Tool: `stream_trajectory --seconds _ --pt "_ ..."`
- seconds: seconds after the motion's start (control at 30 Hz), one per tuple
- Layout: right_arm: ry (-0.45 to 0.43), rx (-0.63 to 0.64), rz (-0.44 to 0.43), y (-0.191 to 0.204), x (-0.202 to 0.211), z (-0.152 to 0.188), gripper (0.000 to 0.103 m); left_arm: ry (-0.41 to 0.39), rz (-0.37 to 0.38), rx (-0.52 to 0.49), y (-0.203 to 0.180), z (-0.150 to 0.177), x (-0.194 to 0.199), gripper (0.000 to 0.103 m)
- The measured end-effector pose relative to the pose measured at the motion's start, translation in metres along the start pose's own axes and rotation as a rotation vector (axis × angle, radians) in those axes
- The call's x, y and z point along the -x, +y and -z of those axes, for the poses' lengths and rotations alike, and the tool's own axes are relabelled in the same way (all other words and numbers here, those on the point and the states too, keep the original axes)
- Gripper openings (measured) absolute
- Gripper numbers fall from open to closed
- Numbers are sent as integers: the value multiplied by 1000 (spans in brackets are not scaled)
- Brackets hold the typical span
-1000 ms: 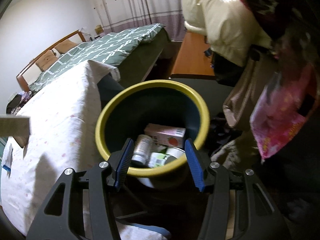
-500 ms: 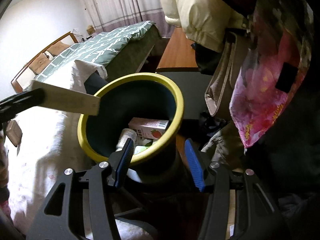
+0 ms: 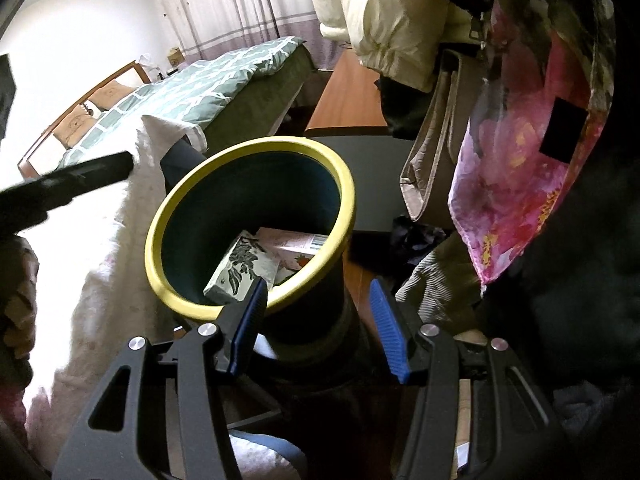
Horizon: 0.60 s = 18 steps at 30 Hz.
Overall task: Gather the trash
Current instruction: 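Carry the printed box over the bin and open the left gripper, then grasp the small brown tray with the right gripper and lift it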
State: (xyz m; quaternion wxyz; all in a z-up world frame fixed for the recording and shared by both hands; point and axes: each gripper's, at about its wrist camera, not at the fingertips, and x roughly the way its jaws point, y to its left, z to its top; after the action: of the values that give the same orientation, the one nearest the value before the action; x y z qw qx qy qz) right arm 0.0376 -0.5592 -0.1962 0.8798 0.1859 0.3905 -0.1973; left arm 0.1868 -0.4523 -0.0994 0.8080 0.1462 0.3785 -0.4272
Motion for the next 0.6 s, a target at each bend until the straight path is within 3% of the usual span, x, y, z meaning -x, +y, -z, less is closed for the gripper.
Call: stream_trajectory --seconds 0.17,0.37,0.6 --pt "1 13 -5 9 1 0 51 -57 -20 43 17 10 50 85" --pt "3 61 -30 36 3 1 52 -134 -92 130 50 52 130 90" --pt "8 148 -87 88 6 4 52 -221 -240 277 101 115 221 94"
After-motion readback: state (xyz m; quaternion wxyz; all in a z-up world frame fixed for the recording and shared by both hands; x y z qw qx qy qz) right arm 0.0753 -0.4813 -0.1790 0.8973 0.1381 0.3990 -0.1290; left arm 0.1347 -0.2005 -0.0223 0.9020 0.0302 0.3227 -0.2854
